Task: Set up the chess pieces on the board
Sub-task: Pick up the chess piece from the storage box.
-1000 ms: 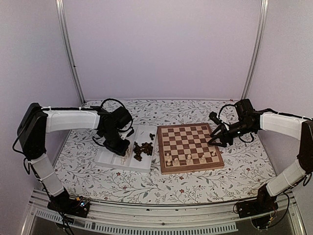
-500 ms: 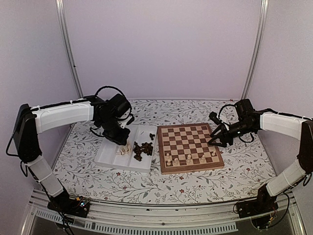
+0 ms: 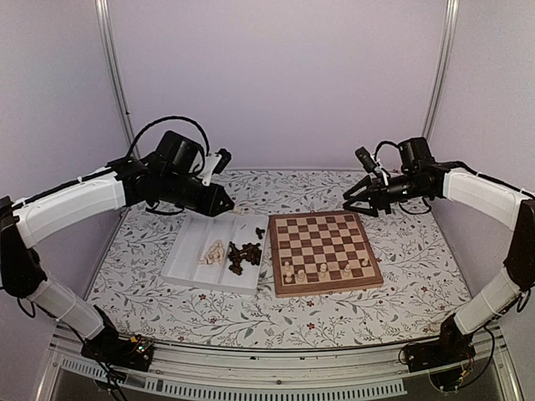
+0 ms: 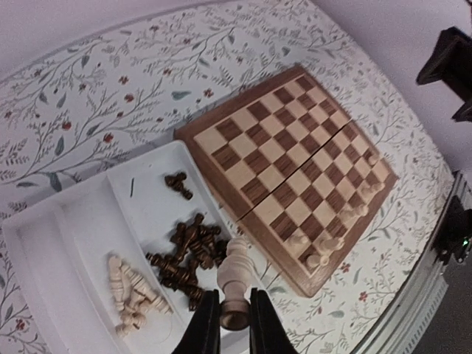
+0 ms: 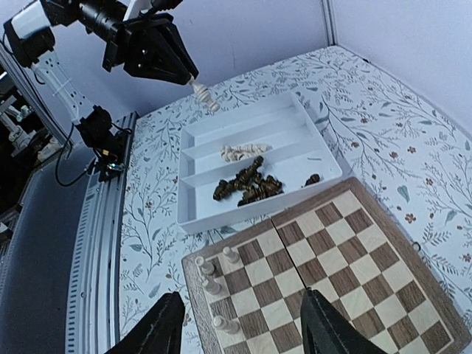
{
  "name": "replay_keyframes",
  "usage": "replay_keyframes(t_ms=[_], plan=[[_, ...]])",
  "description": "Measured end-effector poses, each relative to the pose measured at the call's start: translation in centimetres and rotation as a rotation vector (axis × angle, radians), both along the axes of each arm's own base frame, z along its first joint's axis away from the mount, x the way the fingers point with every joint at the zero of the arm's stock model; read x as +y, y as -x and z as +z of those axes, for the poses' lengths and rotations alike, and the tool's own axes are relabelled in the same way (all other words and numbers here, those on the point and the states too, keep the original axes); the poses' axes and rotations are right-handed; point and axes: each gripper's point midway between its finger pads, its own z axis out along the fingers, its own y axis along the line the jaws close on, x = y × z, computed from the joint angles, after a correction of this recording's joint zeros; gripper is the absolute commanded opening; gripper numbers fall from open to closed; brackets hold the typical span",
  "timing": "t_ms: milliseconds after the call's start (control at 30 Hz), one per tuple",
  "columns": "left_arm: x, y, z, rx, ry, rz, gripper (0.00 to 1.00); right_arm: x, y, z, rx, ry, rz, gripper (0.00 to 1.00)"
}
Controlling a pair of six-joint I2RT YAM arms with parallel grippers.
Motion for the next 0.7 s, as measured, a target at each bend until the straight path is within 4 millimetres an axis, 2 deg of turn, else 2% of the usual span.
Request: replay_keyframes(t_ms=[133, 300, 367, 500, 600, 700], plan=[[-3.3, -0.6, 4.9, -0.132, 0.218, -0.066, 0.04, 2.2, -1.6, 2.7, 0.06, -0.105, 0.028, 0.58], [-7.1, 0.2, 8.1, -0.233, 0.389, -0.163, 0.04, 4.9, -2.9, 3.6, 0.238, -0.218, 0.067, 0.59], [-8.5, 0.8, 9.0, -0.261, 0.44, -0.202, 0.05, 6.1, -2.6, 3.7, 0.302, -0.244, 0.1, 0.6], [-10.7, 1.6, 9.7, -0.286, 0.503, -0.261, 0.05, 8.5, -1.6, 3.6, 0.436, -0.279, 0.177, 0.6], [-11.9, 1.8, 9.1, -0.275, 0.515, -0.289, 0.05, 9.7, -0.7, 3.7, 0.508, -0.288, 0.224, 0.59], [-12.5, 1.8, 8.3, -0.26, 0.512, -0.301, 0.05, 10.2, 0.0, 4.7, 0.528, -0.303, 0.267, 0.56]])
